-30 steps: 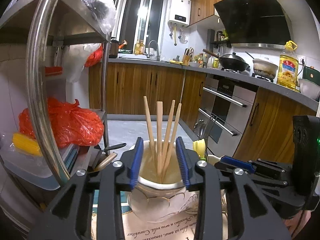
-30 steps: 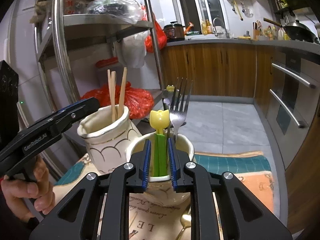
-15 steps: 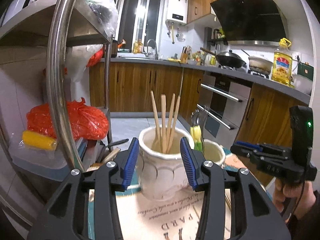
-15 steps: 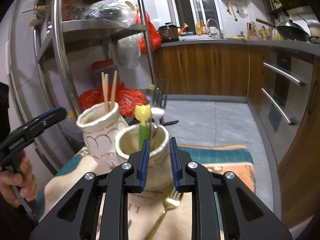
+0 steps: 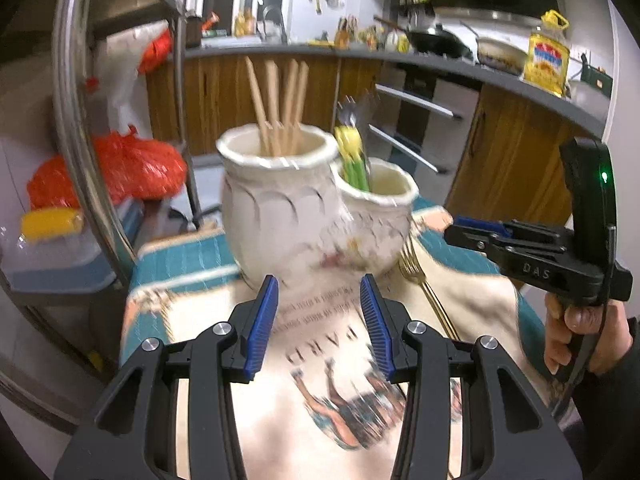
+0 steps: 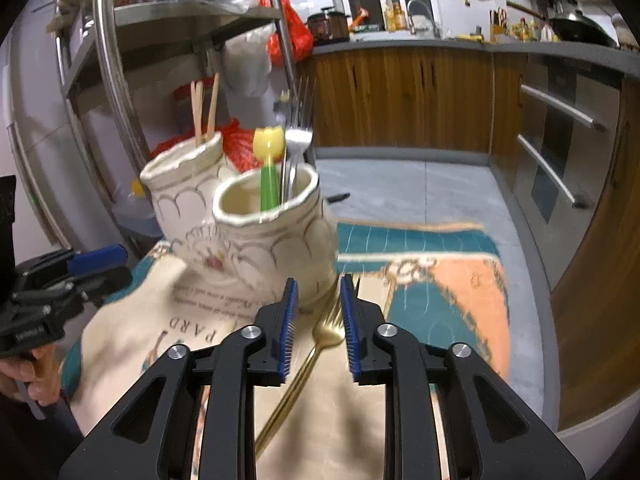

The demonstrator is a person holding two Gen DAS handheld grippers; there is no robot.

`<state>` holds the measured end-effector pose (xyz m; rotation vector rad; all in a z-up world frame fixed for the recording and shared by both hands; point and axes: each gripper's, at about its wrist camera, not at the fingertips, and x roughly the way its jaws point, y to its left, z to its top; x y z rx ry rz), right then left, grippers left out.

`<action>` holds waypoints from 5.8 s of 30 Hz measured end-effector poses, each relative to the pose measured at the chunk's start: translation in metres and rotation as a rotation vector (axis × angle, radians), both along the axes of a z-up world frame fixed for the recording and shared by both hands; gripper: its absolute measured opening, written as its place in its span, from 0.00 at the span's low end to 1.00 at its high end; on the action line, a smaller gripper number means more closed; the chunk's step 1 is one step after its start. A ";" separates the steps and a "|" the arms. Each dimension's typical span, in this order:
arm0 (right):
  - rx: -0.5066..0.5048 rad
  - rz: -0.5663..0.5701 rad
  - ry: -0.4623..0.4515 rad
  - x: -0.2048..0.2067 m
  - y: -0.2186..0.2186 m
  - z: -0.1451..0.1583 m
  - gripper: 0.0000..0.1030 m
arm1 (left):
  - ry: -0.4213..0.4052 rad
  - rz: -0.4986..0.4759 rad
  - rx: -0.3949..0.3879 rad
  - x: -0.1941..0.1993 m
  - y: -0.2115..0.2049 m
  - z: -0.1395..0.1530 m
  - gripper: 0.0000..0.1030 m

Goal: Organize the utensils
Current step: 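Withdraw both open tools from the vase back over the table, then grasp the last wooden chopstick with the left tool while the right tool grasps the gold fork, then lift the chopstick with the left tool while the right tool lifts the gold fork toward the vase, then drop the chopstick into the large pot while the right tool drops the gold fork into the small pot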

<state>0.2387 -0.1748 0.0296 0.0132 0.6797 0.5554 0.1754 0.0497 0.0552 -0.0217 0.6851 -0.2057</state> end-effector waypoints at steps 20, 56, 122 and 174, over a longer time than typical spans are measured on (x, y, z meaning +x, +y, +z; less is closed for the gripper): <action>-0.185 0.088 0.140 -0.018 0.026 -0.040 0.29 | 0.189 -0.166 0.140 -0.012 -0.068 -0.068 0.40; -0.480 0.199 0.524 -0.002 0.010 -0.033 0.15 | 0.475 -0.277 0.200 0.031 -0.048 -0.057 0.11; 0.180 0.182 -0.127 -0.028 0.009 0.082 0.07 | -0.420 0.016 -0.248 0.022 0.042 0.076 0.06; 0.100 0.005 -0.186 0.039 0.047 0.050 0.07 | -0.441 0.200 -0.151 0.078 0.019 0.041 0.06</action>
